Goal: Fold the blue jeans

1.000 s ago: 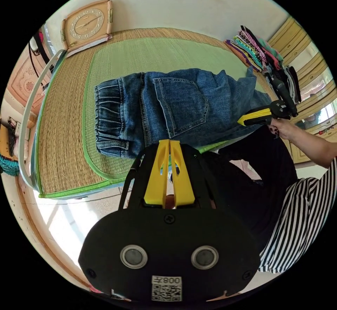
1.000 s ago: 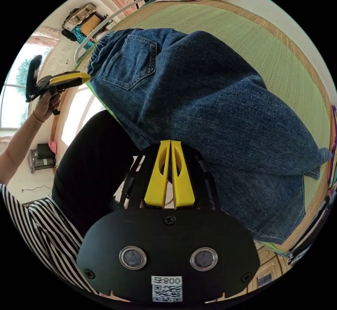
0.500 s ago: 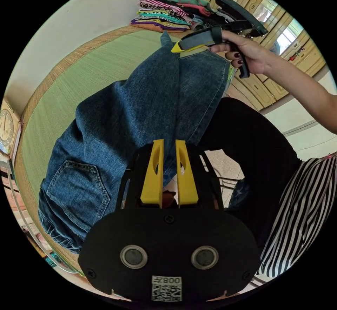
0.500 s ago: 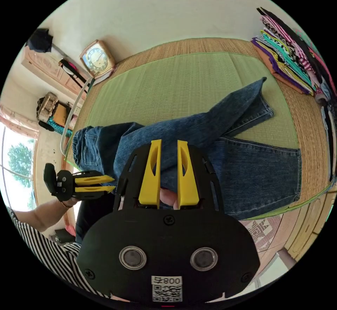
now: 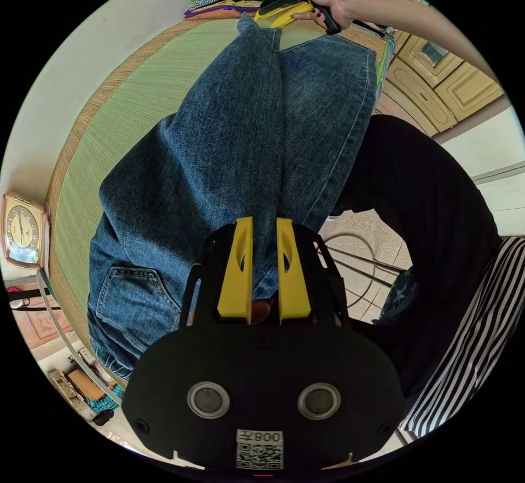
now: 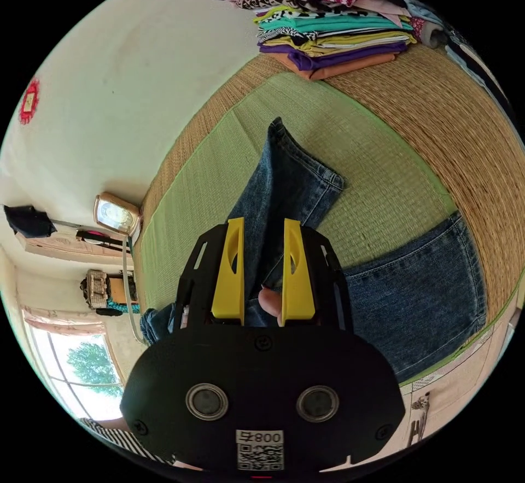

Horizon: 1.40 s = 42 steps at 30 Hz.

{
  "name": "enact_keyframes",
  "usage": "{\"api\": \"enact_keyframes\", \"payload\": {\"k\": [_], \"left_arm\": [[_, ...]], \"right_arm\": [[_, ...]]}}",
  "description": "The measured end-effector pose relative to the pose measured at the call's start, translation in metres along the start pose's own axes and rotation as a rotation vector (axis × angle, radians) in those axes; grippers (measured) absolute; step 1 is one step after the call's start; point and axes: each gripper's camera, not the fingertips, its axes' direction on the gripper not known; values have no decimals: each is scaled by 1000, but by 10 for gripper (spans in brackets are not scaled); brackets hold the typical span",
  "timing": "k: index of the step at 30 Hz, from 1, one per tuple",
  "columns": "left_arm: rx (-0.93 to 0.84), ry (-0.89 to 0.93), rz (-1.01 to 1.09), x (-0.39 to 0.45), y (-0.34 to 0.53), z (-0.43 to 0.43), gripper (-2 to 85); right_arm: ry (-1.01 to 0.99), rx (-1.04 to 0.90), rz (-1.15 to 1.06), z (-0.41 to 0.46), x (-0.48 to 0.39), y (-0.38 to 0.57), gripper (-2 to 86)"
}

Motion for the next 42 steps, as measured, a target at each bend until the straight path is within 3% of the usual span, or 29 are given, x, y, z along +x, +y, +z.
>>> {"api": "enact_keyframes", "payload": {"k": [14, 27, 42], "left_arm": [[-5, 22, -29, 7, -36, 16, 38], [12, 89, -100, -5, -49, 21, 13], [189, 154, -205, -41, -46, -31, 7]], "right_arm": [[-181, -26, 13, -25, 83, -30, 90], [-171, -79, -64, -62, 111, -27, 14], [-374, 94, -197, -192, 100, -6, 5]]}}
